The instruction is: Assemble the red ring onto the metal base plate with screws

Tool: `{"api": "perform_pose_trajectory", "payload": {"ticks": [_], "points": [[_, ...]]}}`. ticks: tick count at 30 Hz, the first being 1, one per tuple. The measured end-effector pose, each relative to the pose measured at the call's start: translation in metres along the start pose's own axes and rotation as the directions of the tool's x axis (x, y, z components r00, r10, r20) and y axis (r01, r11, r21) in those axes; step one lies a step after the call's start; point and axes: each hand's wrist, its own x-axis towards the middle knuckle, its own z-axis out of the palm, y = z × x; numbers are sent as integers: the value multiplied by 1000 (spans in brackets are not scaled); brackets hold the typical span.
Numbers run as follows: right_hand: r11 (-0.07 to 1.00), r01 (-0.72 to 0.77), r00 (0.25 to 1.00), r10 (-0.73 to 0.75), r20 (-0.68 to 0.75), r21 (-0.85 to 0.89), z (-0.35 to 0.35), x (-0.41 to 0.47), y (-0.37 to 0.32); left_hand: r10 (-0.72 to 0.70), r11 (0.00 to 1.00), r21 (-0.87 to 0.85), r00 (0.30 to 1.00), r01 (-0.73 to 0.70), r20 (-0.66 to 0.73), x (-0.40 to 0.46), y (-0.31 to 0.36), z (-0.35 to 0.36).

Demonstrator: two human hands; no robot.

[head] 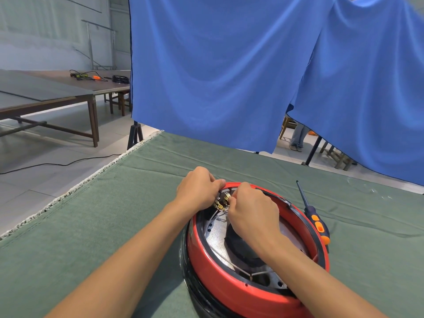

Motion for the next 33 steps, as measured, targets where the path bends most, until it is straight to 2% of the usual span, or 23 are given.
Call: {"api": "perform_pose_trajectory", "payload": {"ticks": [11, 18, 26, 33], "points": [[984, -139, 985, 127, 113, 110, -2, 9, -3, -15, 1000, 25, 1000, 15, -20, 1, 0, 2], [975, -161, 981, 142, 130, 150, -6, 8, -2, -20, 1000, -23, 1000, 20, 2, -1, -1, 1], [983, -88, 994, 76, 82, 162, -13, 3, 4, -21, 997, -72, 1000, 21, 5, -1, -1, -1], [995, -42, 998, 38, 48, 89, -10, 10, -1, 6, 999, -48, 1000, -6, -3, -1, -2, 0]]}}
